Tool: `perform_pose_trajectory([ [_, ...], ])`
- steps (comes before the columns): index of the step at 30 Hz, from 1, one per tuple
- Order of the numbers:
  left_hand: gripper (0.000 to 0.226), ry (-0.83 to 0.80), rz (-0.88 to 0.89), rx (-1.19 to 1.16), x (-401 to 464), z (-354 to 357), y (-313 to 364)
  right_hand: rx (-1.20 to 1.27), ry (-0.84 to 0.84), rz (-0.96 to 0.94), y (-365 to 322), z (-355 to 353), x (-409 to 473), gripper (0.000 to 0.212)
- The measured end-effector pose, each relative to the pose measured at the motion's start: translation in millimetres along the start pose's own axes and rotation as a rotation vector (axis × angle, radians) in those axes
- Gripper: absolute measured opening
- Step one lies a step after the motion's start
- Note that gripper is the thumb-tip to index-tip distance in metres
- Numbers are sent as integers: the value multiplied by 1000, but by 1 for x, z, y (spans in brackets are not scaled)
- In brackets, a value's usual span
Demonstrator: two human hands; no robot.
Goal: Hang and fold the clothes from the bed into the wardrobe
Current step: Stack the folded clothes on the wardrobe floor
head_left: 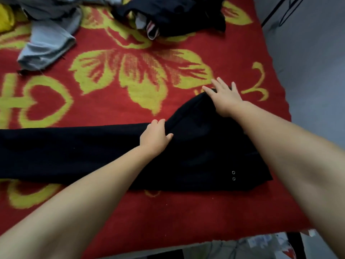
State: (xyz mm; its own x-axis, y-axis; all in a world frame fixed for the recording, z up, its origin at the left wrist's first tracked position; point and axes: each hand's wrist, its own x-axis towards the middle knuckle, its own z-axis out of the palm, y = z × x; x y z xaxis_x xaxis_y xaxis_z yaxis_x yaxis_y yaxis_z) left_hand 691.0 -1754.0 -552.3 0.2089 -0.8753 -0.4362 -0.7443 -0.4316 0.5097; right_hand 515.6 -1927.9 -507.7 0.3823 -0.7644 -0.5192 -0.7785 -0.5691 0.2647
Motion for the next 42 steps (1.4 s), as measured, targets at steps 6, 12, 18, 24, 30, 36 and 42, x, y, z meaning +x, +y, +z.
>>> perform_pose_trajectory([
  [6, 48, 62, 291, -83, -27, 20, -9, -53, -32, -177, 29, 5, -3, 64],
  [12, 67, -103, 562, 294, -80, 42, -6, -320, 49, -417, 64, 27, -111, 43],
  [18, 55, -442, 637, 611, -98, 62, 4, 153, -582, -48, 84, 109, -192, 28],
  [24, 72, 3, 508, 534, -97, 78, 2, 997, -102, 579, 69, 161, -164, 79],
  [30, 71, -312, 7, 507, -75, 111, -14, 1302, -101, 761, 73, 188, -142, 82],
  [36, 71, -302, -38, 472, -84, 118, -3, 1416, 181, 364, 70, 124, -165, 33],
  [42, 39, -248, -275, -887, -83, 47, 20, 1321, 285, -54, -35, 13, -173, 42],
])
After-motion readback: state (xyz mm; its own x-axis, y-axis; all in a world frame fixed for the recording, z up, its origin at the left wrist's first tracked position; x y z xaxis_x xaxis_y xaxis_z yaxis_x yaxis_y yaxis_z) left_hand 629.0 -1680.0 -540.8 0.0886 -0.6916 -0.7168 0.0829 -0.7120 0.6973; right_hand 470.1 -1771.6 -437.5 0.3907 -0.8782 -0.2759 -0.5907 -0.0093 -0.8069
